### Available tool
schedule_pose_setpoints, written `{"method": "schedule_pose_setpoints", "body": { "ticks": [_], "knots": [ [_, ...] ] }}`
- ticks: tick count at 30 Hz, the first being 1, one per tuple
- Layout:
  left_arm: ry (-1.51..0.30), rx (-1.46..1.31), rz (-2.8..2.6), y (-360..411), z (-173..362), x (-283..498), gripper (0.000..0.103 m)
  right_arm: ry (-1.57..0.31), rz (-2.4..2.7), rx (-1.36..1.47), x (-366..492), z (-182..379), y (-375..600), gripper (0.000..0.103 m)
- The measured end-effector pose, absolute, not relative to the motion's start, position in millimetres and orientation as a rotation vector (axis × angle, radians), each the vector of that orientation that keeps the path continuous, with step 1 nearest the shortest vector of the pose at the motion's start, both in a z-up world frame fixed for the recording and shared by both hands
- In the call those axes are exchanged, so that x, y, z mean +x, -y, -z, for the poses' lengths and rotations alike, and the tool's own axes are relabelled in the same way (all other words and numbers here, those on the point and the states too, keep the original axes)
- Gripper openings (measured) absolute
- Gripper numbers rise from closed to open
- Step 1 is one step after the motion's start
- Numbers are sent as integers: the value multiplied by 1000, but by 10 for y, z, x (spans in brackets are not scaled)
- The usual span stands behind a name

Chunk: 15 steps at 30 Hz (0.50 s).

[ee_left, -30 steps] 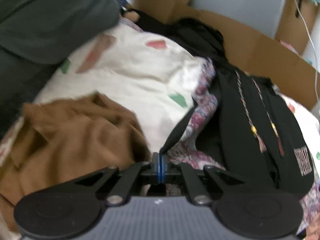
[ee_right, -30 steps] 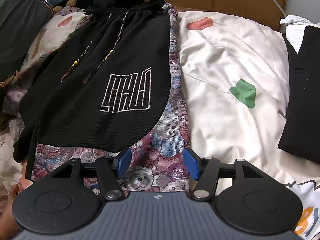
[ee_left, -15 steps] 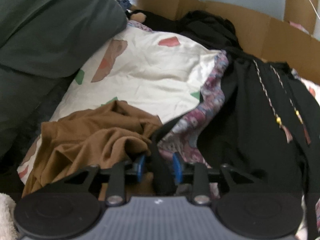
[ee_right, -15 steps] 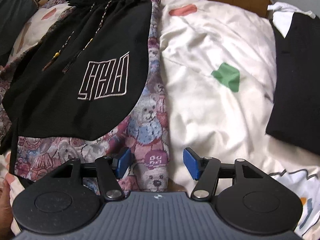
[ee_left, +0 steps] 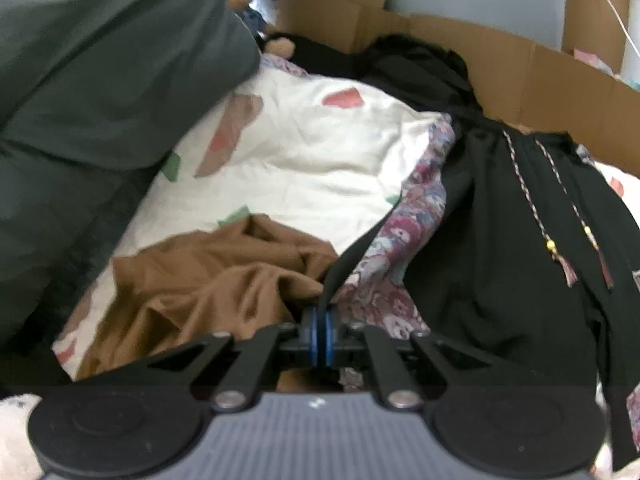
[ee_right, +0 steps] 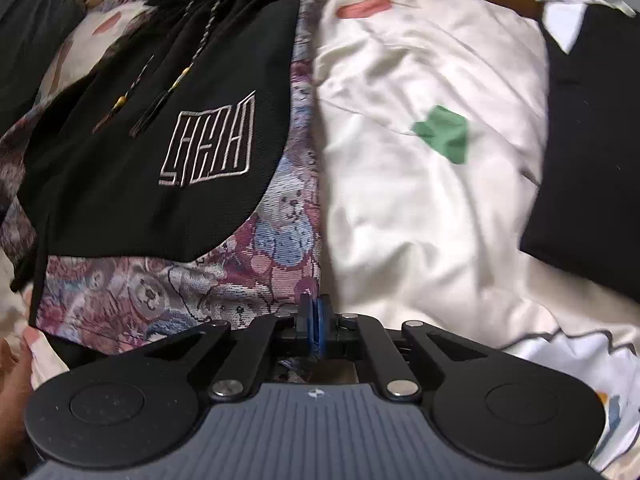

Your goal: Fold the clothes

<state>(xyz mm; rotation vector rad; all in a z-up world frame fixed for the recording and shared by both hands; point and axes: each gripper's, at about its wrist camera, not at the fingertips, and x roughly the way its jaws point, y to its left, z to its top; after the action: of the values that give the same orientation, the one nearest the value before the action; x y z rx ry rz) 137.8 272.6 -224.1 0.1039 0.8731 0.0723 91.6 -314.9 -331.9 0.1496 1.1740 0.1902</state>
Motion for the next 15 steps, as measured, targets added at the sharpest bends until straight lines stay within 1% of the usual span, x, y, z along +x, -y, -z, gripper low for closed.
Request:
{"method": "schedule_pose_setpoints", "body": {
  "ticks": [5,6,7,8,11,13,14,15],
  "knots": [
    [-874,72,-80,-2820,2162,1411,4,-1173,-188,125,885,3245,3209,0],
    [-877,80,-76,-2812,2160,1412,6,-1172,-184,106,880,3231,3218,0],
    [-878,97,-76,-2800,2165,1404,9,-1169,-177,92,878,3223,3228,0],
    [-878,115,-77,-2788,2171,1394,15,-1168,-166,88,881,3220,3253,0],
    [-860,109,-122,-2860,2175,1324,21,-1161,-125,85,888,3198,3352,0],
    [-859,100,-164,-2938,2197,1277,34,-1160,-99,70,896,3180,3389,0],
    [-860,101,-190,-2974,2215,1254,53,-1164,-89,63,905,3171,3395,0],
    [-857,115,-217,-3001,2237,1222,65,-1168,-85,57,910,3159,3392,0]
  ]
}}
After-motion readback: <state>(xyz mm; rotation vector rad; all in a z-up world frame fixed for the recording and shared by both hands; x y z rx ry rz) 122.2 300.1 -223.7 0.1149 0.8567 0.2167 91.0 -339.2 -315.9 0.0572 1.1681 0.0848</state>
